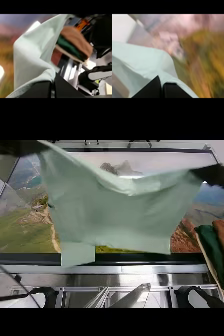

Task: Fold the shirts.

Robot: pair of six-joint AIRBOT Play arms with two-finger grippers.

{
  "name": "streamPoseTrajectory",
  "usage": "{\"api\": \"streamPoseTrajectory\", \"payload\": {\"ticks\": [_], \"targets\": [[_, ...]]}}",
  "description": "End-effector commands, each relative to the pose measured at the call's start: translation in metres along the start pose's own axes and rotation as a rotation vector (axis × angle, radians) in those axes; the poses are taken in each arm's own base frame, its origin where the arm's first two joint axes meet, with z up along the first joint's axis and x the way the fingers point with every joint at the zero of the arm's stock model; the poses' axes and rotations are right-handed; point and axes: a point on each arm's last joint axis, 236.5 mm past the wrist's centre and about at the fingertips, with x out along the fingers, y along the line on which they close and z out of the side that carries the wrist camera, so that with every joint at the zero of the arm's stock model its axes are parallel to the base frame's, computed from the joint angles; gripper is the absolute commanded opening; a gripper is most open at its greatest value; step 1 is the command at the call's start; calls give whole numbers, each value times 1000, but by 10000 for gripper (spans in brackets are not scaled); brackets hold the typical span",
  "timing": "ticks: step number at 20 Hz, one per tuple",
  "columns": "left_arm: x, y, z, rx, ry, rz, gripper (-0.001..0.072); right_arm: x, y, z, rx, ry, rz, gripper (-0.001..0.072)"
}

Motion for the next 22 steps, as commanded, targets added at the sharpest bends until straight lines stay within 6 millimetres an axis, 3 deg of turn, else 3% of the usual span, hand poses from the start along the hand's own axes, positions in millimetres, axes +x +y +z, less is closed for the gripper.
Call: {"api": "streamPoseTrajectory", "payload": {"ticks": [1, 3, 5, 6, 8, 9, 11, 13, 14, 16, 18, 20, 22], "targets": [[-29, -172, 35, 409, -154, -10, 22, -77, 130, 64, -287, -363, -44, 18], [-45, -205, 39, 487, -204, 203, 23, -120, 180, 85, -416, -572, -133, 18], [-61, -204, 48, 468, -261, 460, 23, -155, 215, 91, -516, -719, -215, 18], [-71, -198, 54, 439, -297, 574, 23, -168, 223, 92, -567, -764, -278, 18], [-82, -188, 56, 436, -293, 671, 23, -180, 216, 90, -641, -769, -399, 18], [-86, -183, 59, 432, -296, 668, 23, -175, 202, 89, -622, -728, -426, 18], [-104, -158, 65, 395, -306, 660, 23, -143, 153, 82, -513, -571, -402, 18], [-121, -110, 66, 339, -297, 655, 23, -94, 96, 64, -361, -372, -280, 18], [-120, -77, 60, 286, -274, 627, 23, -71, 70, 53, -295, -297, -217, 18], [-99, 4, 29, 144, -159, 572, 23, -22, 14, 27, -165, -164, -153, 18], [-56, 90, -23, -33, 6, 523, 23, 25, -33, -7, -46, -36, -110, 18], [-17, 171, -93, -190, 200, 518, 24, 69, -79, -45, 55, 63, -103, 18], [9, 242, -156, -316, 325, 531, 24, 105, -127, -87, 160, 140, -137, 18]]}}
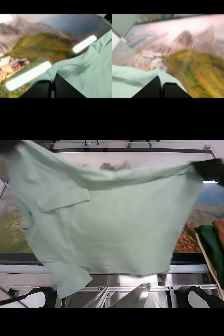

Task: Fold the shirts.

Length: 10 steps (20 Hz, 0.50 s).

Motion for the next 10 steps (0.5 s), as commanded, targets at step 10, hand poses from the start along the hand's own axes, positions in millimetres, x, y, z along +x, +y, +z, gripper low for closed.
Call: {"api": "streamPoseTrajectory", "payload": {"ticks": [10], "targets": [[218, 245, -184, -461, 309, 118, 25, 134, -200, -120, 303, 113, -206, 18]]}}
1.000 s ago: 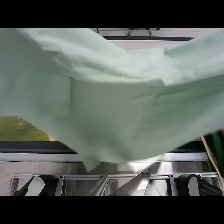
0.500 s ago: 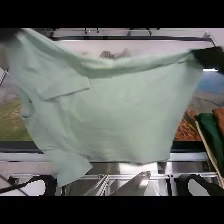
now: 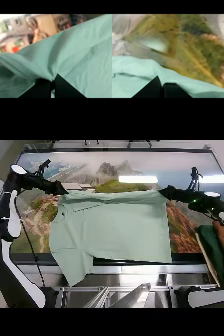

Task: Fold the shirts.

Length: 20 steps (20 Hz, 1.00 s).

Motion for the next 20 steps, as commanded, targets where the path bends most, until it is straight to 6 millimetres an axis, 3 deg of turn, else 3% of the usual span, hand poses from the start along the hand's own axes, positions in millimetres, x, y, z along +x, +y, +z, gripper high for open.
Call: {"api": "streamPoseTrajectory", "payload": {"ticks": [1, 4, 6, 8, 11, 13, 20], "targets": [[24, 31, 20, -37, -116, 20, 24, 16, -27, 23, 14, -60, -33, 18], [3, -3, 58, 45, -271, -66, 24, 15, -25, 45, 0, -97, -25, 17], [-24, -25, 85, 96, -381, -79, 24, 8, -23, 58, 4, -123, -9, 18], [-44, -39, 91, 142, -403, -69, 25, 3, -15, 54, 6, -95, 48, 18], [-59, -49, 75, 160, -345, -94, 25, -10, -7, 42, 17, -34, 128, 18], [-55, -49, 62, 130, -301, -123, 24, -14, -17, 30, 32, 23, 105, 18], [-6, -12, -3, 14, -109, -94, 21, -6, -51, -47, 71, 230, 39, 18]]}}
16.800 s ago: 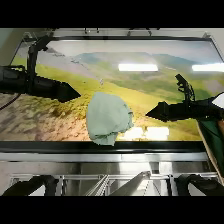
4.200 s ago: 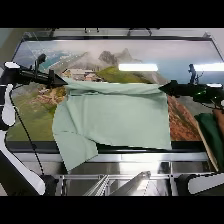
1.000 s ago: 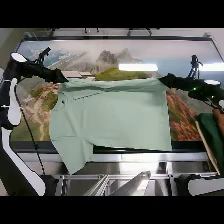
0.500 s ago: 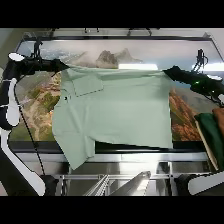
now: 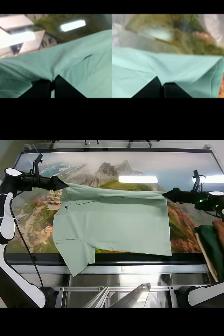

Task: Fold the shirts.

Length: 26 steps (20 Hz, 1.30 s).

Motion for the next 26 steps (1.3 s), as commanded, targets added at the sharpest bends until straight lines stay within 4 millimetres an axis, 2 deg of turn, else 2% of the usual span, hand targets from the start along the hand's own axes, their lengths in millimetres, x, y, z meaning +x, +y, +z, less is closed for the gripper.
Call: {"api": "streamPoseTrajectory", "payload": {"ticks": [1, 5, 10, 14, 16, 17, 18, 19, 20, 23, 25, 26], "targets": [[10, 19, -38, -48, 100, 38, 21, 9, -20, -38, 50, 94, -18, 18], [19, 29, -54, -67, 131, 63, 21, 24, -32, -58, 72, 134, -20, 18], [25, 19, -62, -63, 169, 38, 21, 29, -35, -54, 57, 116, -49, 19], [19, 14, -71, -75, 206, 6, 21, 19, -33, -44, 45, 93, -55, 19], [11, 5, -81, -79, 255, -37, 23, 1, -36, -33, 38, 73, -77, 20], [4, 1, -82, -87, 270, -54, 24, -13, -44, -30, 43, 73, -116, 25], [-2, -4, -80, -109, 282, -64, 109, -28, -52, -27, 46, 75, -160, 110], [-8, -7, -76, -131, 284, -64, 236, -44, -59, -24, 49, 76, -197, 299], [-14, -13, -71, -138, 285, -69, 235, -58, -59, -22, 49, 79, -212, 384], [-34, -30, -60, -147, 309, -81, 236, -87, -51, -24, 59, 102, -211, 384], [-51, -40, -61, -184, 350, -90, 234, -101, -41, -38, 116, 166, -184, 359], [-60, -45, -64, -213, 372, -90, 204, -107, -30, -51, 134, 220, -149, 204]]}}
